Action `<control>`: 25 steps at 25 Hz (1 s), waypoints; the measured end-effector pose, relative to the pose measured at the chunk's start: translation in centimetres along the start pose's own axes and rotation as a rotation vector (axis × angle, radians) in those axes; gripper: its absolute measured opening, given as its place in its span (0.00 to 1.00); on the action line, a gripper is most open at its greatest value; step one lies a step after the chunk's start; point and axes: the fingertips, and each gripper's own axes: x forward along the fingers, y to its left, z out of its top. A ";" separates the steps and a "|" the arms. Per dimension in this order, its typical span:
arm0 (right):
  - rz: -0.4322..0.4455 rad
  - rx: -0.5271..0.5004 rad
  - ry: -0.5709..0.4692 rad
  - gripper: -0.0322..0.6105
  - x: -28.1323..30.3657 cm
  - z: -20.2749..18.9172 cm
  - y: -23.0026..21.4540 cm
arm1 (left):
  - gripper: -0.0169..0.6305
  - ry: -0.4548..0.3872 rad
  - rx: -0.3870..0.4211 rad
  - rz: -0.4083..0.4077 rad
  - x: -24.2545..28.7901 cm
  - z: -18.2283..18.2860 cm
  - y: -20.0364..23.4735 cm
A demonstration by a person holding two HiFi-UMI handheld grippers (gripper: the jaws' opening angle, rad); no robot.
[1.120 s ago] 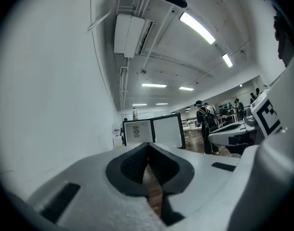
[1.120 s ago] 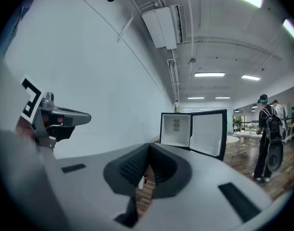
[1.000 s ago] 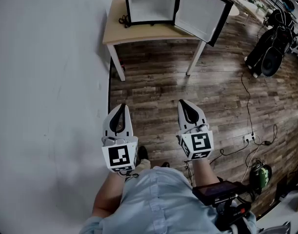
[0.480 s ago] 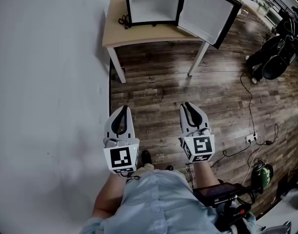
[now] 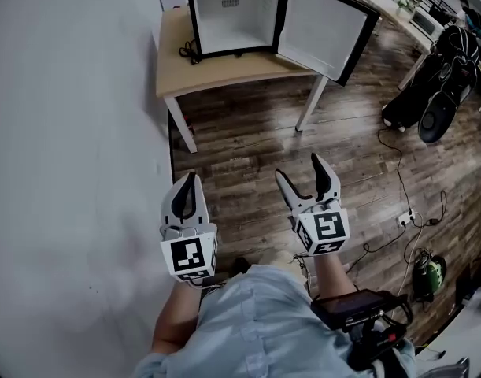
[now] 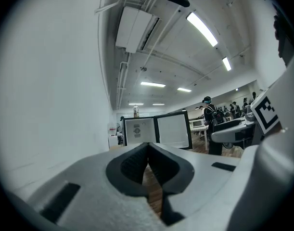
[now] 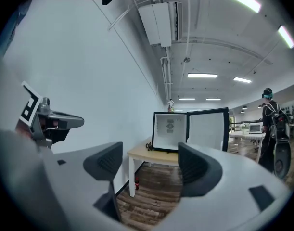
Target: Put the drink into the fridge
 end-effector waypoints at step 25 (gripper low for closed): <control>0.049 0.010 0.039 0.61 22.8 -2.8 -11.2 | 0.04 0.112 0.028 0.050 23.0 -4.3 3.8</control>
